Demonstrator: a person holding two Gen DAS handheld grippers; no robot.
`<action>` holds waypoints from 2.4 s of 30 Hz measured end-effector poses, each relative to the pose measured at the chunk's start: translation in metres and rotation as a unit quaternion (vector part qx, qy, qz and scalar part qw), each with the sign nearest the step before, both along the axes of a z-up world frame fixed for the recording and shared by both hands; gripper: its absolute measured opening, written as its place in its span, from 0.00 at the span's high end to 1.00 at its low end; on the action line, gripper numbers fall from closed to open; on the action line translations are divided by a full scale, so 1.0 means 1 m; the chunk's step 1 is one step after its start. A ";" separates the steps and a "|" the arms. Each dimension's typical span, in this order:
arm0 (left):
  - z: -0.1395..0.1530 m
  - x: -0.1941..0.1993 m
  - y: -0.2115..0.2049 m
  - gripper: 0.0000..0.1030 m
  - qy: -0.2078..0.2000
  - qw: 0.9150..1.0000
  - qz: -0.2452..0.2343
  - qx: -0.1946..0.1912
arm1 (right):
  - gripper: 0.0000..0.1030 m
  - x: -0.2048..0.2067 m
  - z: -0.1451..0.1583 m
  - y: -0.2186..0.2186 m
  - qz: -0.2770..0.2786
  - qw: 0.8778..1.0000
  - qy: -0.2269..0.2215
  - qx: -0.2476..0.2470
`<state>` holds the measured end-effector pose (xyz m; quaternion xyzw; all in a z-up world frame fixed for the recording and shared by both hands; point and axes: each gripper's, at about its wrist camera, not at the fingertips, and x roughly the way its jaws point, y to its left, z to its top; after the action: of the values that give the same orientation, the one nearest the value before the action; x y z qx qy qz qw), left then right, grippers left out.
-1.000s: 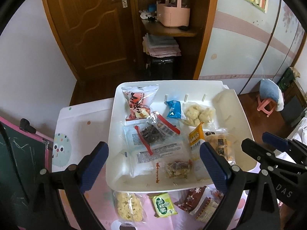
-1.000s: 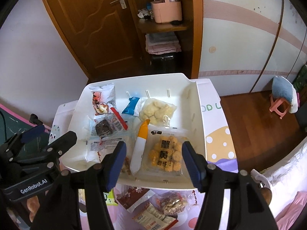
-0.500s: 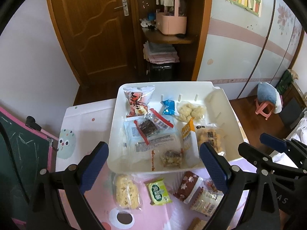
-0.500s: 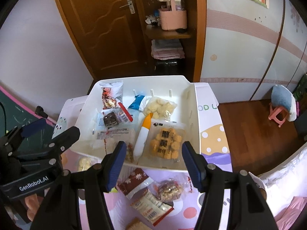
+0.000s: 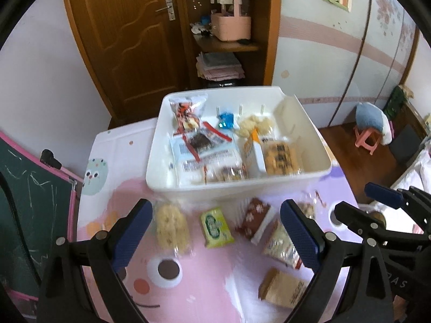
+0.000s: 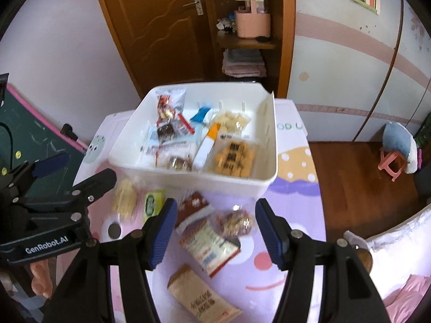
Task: Organize snacks
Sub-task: 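Withdraw both tools from the tray back toward the snacks, then grasp the clear puffed-cracker bag with the left tool while the right grasps the brown biscuit bag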
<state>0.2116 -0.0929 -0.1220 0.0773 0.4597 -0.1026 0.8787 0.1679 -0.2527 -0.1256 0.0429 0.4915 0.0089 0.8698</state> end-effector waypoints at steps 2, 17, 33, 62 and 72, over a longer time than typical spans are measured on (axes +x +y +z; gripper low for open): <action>-0.007 -0.012 -0.002 0.07 0.006 1.000 -0.005 0.004 | 0.41 -0.011 -0.005 0.001 0.003 1.000 0.004 0.001; -0.066 -0.071 0.016 0.07 0.061 0.998 -0.006 0.020 | 0.41 -0.074 -0.064 0.002 0.028 0.997 0.066 0.001; -0.107 -0.091 0.121 0.07 0.104 0.992 0.070 0.016 | 0.41 -0.110 -0.126 0.017 0.086 0.989 0.114 0.026; -0.157 0.068 0.093 0.08 0.159 0.983 0.086 -0.025 | 0.45 -0.083 -0.161 0.071 0.204 0.969 0.115 -0.075; -0.181 0.071 0.089 0.45 0.189 0.977 0.092 -0.025 | 0.46 -0.073 -0.157 0.062 0.152 0.981 0.122 -0.020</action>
<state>0.2824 -0.0038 -0.3029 -0.0080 0.6200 -0.0452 0.7833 0.0946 -0.1912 -0.2829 -0.0490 0.5946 0.1262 0.7925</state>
